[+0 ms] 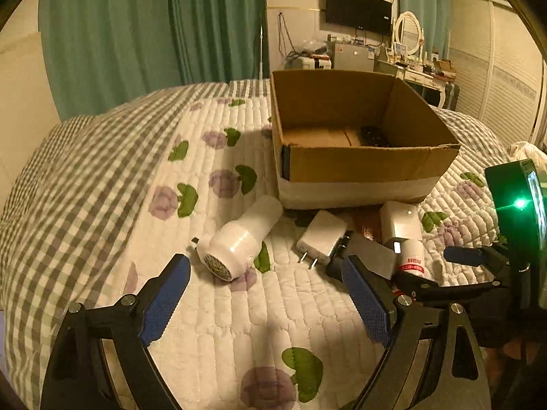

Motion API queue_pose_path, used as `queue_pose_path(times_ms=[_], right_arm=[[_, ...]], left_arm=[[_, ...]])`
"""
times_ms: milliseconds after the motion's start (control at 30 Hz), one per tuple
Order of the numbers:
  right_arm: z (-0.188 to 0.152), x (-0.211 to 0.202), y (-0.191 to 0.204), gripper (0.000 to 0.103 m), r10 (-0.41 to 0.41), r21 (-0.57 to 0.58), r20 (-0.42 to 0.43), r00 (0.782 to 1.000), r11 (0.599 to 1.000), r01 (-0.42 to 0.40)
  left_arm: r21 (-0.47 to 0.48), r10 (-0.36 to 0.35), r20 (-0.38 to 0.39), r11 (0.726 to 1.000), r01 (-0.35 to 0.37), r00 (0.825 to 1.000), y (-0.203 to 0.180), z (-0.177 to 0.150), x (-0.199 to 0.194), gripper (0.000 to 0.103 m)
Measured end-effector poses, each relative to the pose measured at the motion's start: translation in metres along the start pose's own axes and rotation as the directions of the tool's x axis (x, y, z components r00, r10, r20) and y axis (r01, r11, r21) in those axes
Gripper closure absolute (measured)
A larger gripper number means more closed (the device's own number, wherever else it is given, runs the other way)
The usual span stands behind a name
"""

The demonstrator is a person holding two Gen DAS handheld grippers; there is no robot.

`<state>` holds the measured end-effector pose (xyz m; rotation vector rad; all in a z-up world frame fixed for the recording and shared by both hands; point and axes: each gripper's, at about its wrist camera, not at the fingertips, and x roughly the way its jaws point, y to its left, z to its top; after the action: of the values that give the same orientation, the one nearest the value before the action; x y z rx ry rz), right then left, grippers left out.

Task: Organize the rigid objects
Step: 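Grasp the red-capped white bottle with the right gripper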

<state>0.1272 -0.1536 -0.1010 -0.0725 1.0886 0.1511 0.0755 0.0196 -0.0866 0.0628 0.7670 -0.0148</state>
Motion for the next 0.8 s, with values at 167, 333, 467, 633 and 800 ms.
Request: queue_pose_path(times_ms=[167,333,467,633,800], right_arm=[[-0.002,0.025,0.008,0.037,-0.04,-0.02,-0.079,0.996,0.999,0.038],[-0.003,0.018,0.007,0.065,-0.049,-0.033,-0.027,0.998,0.998,0.048],[-0.002,-0.005,-0.01,0.067,0.001,-0.013,0.029,1.0,1.0,-0.001],[0.009,-0.036,-0.031,0.067,0.001,-0.038,0.106,0.994,0.999,0.003],[0.018,-0.045,-0.045,0.067,-0.014,-0.061,0.151,0.988,0.998,0.023]], left_arm=[[-0.015,-0.001,-0.017,1.0,0.001,1.0,0.003,-0.001,0.002,0.011],[0.0,0.013,-0.032,1.0,-0.013,0.999,-0.001,-0.001,0.001,0.011],[0.027,0.031,-0.079,0.999,-0.029,0.996,-0.013,0.001,0.002,0.011],[0.004,0.006,-0.136,1.0,-0.005,0.991,-0.037,0.007,0.012,0.011],[-0.078,0.015,-0.171,0.997,-0.029,0.985,-0.067,0.016,0.033,0.011]])
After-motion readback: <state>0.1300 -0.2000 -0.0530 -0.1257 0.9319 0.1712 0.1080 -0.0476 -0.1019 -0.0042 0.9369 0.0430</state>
